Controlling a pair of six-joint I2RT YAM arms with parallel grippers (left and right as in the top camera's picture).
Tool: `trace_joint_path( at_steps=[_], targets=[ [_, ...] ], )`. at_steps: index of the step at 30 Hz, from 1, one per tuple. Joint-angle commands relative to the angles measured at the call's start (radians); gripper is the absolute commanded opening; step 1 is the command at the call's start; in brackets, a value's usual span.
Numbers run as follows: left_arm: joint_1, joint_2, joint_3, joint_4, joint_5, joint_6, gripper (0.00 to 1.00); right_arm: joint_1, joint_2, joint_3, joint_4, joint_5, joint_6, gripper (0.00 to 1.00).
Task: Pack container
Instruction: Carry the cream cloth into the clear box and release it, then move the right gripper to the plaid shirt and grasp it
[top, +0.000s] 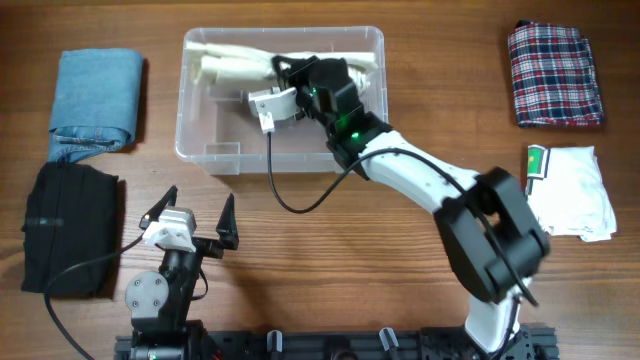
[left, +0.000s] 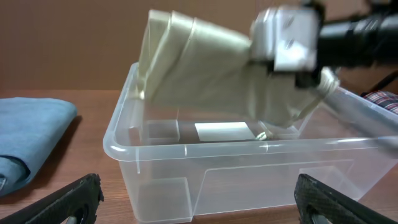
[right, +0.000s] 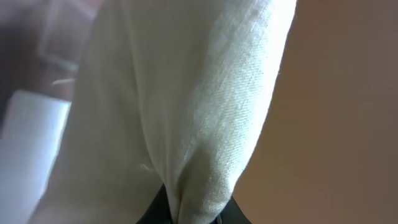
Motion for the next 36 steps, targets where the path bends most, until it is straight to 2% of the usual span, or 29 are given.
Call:
trace_joint_path(
  at_steps=[1,7,14,15,16,17,23,25,30,33,36],
  targets=[
    [-0.005,-0.005,-0.006,-0.001,-0.006,0.012,1.00,0.000,0.060,0.042,0.119,0.045,-0.082,0.04],
    [-0.006,-0.005,-0.006,-0.001,-0.006,0.012,1.00,-0.031,0.084,0.042,0.185,0.050,-0.097,0.04],
    [-0.005,-0.005,-0.006,-0.001,-0.006,0.012,1.00,-0.034,0.090,0.042,0.137,0.021,-0.102,0.05],
    [-0.005,-0.005,-0.006,-0.001,-0.006,0.012,1.00,-0.034,0.090,0.042,0.135,0.021,-0.102,0.25],
    [-0.005,-0.005,-0.006,-0.001,-0.006,0.012,1.00,-0.034,0.090,0.042,0.136,0.021,-0.101,0.66],
    [-0.005,-0.005,-0.006,-0.001,-0.006,0.012,1.00,-0.034,0.090,0.042,0.150,0.023,-0.082,1.00],
    [-0.005,-0.005,-0.006,-0.001,-0.006,0.012,1.00,-0.019,0.077,0.042,0.330,0.083,0.114,1.00],
    [-0.006,-0.005,-0.006,-0.001,-0.006,0.012,1.00,0.000,0.042,0.043,0.342,0.121,0.116,1.00],
    [-0.006,-0.005,-0.006,-0.001,-0.006,0.012,1.00,0.037,-0.124,0.043,0.333,0.160,0.295,1.00],
    [-0.005,-0.005,-0.006,-0.001,-0.006,0.012,1.00,0.041,-0.248,0.043,0.327,0.182,0.484,1.00],
    [-0.006,-0.005,-0.006,-0.001,-0.006,0.012,1.00,0.016,-0.368,0.043,0.216,0.404,0.834,1.00]
  ],
)
